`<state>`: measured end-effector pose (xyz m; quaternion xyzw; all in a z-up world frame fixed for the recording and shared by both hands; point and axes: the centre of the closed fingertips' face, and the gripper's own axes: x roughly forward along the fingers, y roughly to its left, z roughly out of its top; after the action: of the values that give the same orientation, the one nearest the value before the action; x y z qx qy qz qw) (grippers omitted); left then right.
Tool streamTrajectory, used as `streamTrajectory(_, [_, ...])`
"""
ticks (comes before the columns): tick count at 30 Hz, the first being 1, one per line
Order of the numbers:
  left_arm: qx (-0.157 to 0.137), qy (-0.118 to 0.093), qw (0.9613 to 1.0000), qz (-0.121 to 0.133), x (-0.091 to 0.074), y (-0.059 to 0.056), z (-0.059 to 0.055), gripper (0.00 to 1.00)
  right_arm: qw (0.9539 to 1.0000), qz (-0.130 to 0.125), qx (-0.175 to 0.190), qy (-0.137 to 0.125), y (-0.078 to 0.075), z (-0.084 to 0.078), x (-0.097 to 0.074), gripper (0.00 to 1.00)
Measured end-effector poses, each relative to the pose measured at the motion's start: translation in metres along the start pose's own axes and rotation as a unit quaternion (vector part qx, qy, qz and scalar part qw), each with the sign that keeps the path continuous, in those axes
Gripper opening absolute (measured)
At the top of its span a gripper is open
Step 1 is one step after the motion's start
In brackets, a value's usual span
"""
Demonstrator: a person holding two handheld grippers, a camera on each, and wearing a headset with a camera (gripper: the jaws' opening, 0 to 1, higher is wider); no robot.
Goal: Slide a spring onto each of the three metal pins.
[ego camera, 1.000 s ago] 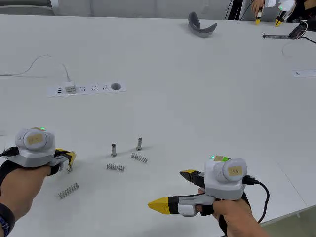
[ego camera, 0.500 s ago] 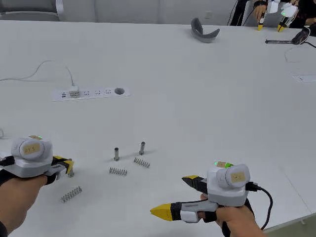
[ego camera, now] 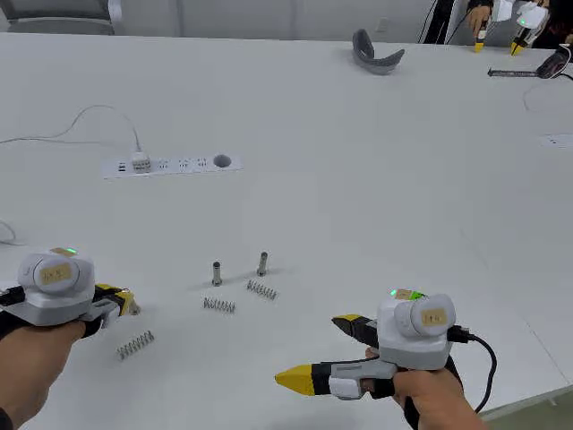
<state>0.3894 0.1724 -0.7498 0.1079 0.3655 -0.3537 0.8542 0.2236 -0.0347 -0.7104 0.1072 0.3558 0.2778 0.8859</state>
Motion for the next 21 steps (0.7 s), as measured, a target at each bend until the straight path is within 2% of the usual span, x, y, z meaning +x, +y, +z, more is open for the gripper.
streamTrajectory(4, [0.014,0.000,0.9999,-0.002,0.0004,-0.0030,-0.0006,0.08,1.0000,-0.001,0.002,-0.001,-0.0007,-0.0003,-0.0007,0.94])
streamTrajectory(21, [0.029,0.008,0.9995,-0.004,0.0047,-0.0032,-0.0030,0.08,1.0000,-0.004,0.004,0.000,-0.0030,-0.0023,-0.0017,0.94])
